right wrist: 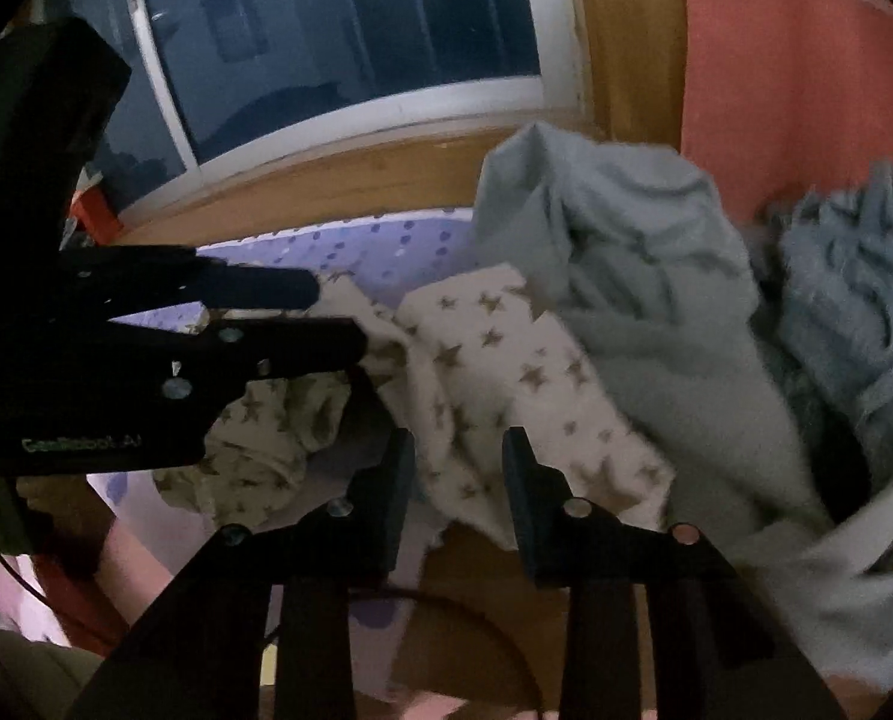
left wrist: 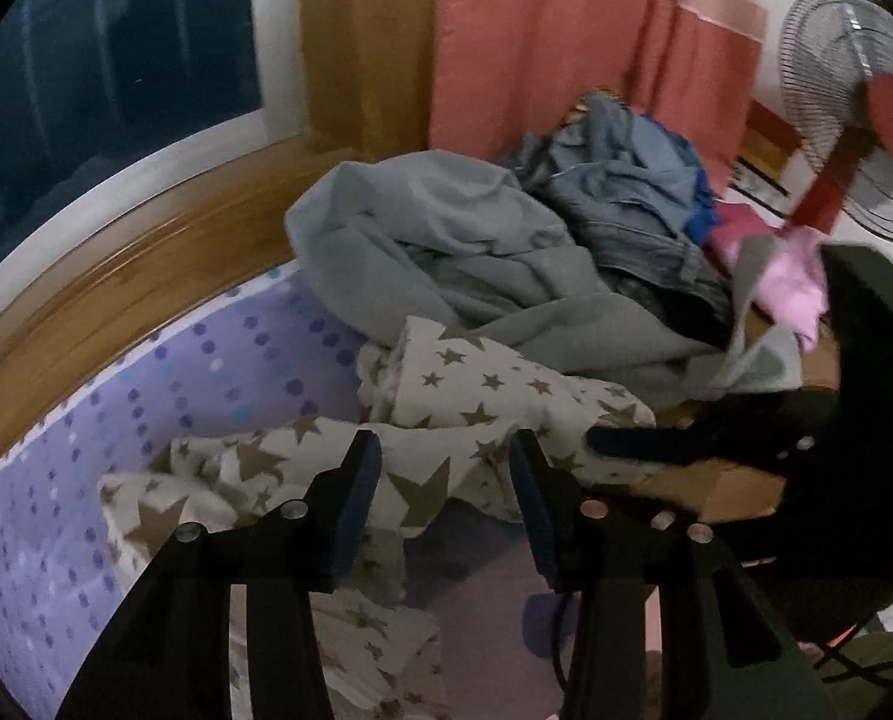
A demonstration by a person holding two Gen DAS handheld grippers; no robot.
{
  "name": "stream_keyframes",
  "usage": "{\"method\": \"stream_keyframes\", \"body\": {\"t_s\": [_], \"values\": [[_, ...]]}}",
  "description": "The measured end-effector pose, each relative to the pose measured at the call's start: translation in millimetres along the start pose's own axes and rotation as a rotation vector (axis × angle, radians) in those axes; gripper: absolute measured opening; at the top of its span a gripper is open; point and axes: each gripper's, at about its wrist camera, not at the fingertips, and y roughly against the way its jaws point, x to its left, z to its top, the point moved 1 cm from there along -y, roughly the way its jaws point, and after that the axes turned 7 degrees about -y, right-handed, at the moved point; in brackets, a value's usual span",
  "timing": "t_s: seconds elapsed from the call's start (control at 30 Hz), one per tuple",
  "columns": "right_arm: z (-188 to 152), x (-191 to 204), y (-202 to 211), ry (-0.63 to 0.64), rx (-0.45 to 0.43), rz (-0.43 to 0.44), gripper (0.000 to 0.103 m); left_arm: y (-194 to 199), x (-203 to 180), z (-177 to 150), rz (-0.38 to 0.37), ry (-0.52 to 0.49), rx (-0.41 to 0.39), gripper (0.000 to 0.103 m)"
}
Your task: Fold clothes
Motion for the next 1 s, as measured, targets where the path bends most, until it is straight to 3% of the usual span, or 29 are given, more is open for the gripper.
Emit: {"method": "stream_keyframes", "body": {"t_s": [0.17,0.33,0.4,0.57,0.73,0.9,1.0], "values": [[-7.4,0.8,-17.2,-0.066,0.027,-0.023,0.029,-3.7,10.5,-3.2,-0.054,-0.011,0.004,0.045],[-5.8,-10.2,-21.8,-0.159,0.014,0.005,0.021,-1.2,16.5,-9.3,-0.071,-0.020,0.006,0.045],[-3.9,-14.1,-20.7,-0.174,0.004,0.001,0.009,-0.7,18.4,-12.4,-0.076,-0.014,0.009,0.045],[2.1,-15.9,-24.3,-0.161,-0.006,-0.047,0.001,1.1,22.4,-20.3,-0.082,0.018,0.015,0.045],[32.4,0.7,14.5,-0.168,-0.171,-0.009,0.001,21.8,32.2,-27.7,-0.084,0.072,-0.027,0.045],[82.1,53.3,56.1,-0.030,-0.325,0.085,0.001,58.7,49.6,-38.9,-0.057,0.155,-0.109,0.045],[104.2,103.4,75.2,0.094,-0.394,0.202,0.000,88.1,62.5,-51.1,-0.026,0.209,-0.171,0.045]]}}
